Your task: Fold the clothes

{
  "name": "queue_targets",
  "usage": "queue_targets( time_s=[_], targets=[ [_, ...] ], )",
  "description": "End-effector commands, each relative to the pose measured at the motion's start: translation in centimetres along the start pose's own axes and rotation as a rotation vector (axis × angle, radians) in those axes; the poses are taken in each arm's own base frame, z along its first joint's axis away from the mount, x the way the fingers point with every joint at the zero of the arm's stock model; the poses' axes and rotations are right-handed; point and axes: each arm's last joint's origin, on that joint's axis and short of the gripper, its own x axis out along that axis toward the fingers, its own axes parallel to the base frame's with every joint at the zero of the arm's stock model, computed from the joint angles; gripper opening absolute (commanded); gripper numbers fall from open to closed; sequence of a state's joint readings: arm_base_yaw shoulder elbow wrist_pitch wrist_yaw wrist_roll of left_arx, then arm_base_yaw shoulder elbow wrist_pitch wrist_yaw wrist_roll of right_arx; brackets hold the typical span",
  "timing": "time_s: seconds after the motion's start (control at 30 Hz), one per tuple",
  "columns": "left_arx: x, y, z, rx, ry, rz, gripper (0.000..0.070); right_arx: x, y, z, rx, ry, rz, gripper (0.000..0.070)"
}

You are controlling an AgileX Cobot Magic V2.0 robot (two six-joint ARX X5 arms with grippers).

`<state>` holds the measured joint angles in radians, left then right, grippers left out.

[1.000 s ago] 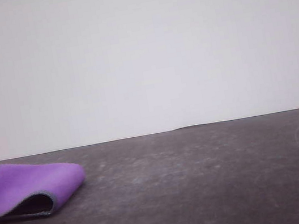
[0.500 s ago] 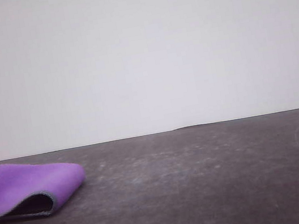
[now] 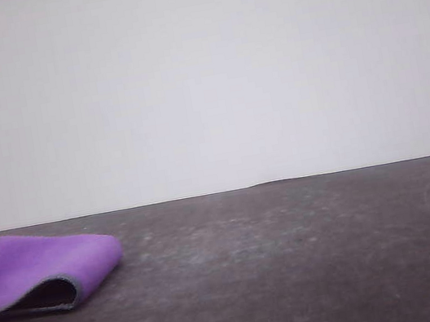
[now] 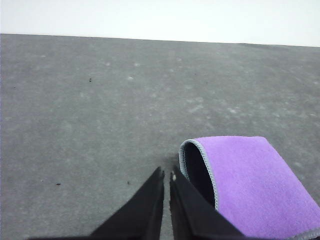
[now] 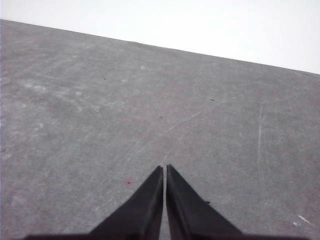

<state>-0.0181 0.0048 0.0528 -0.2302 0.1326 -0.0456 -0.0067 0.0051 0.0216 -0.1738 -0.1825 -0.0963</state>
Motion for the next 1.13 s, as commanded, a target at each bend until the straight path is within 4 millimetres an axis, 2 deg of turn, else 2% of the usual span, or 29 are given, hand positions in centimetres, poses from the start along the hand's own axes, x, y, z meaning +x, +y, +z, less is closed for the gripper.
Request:
queue_targets(
  time_s=[0.0,0.4,1.1],
  targets=[
    [0.19,0.06,-0.67,0.006,0.025,0.005,0.0016,0.09,0.00,-0.20,0.013,-0.002,0.000,0.0004],
    [0.17,0.43,-0.72,0.007,0.027,0.131,0.0016,0.09,0.00,-0.20,0.013,-0.002,0.000,0.0004],
    [0.17,0.43,-0.72,0.006,0.027,0.134,0.0016,0.09,0.00,-0.20,0.013,-0.003,0.000,0.0004]
  ],
)
